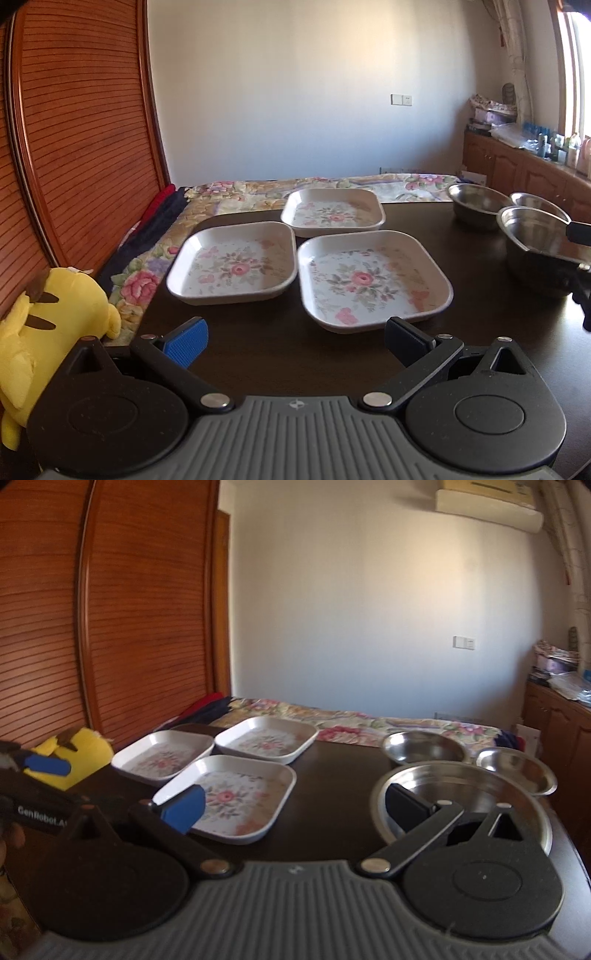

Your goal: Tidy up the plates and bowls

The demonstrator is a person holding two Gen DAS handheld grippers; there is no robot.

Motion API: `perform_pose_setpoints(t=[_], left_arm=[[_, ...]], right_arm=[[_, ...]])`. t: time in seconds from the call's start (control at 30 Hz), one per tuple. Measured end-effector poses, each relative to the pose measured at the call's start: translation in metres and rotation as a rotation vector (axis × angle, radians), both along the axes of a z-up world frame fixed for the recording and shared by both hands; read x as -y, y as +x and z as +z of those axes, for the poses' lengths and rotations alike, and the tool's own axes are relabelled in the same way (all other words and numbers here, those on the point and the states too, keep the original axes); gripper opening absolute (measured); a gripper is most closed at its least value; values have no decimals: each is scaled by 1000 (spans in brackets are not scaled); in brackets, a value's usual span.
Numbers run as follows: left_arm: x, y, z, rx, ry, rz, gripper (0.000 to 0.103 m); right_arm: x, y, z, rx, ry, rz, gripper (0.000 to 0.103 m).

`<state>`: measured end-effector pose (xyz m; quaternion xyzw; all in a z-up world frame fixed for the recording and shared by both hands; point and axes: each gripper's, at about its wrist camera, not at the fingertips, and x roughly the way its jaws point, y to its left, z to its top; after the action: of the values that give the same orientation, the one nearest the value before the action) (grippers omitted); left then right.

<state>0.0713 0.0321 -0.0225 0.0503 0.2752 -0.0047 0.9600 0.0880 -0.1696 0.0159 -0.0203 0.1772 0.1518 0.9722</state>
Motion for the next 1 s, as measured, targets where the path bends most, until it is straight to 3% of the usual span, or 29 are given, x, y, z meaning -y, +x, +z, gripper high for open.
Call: perform_pose_setpoints(t=[0.1,0.23,0.3,0.33,0.43,0.6,0.7,1.0], left_arm=[[-4,8,0,6,33,5,103],[-16,22,-3,-19,19,-4,103],[-21,29,-5,-24,15,-1,103],[-23,33,-6,-25,17,1,103],[-27,41,-7,-21,25,-14,103],[-37,51,-10,-18,-53,-53,101],[-40,58,-14,-32,-103,-72,92],[-29,75,-27,-69,-133,-113,63]], right_arm=[[-6,12,-1,-23,-8,33,103],[-19,26,-3,-39,-35,67,102],[-24,33,-5,-55,-37,81,98],[-27,37,-6,-67,-40,89,89],[-34,47,-10,-98,-41,104,87],[-43,60,-16,-126,-51,106,83],[-46,67,-20,-146,-50,100,82],[-48,83,-35,-199,-63,74,69]])
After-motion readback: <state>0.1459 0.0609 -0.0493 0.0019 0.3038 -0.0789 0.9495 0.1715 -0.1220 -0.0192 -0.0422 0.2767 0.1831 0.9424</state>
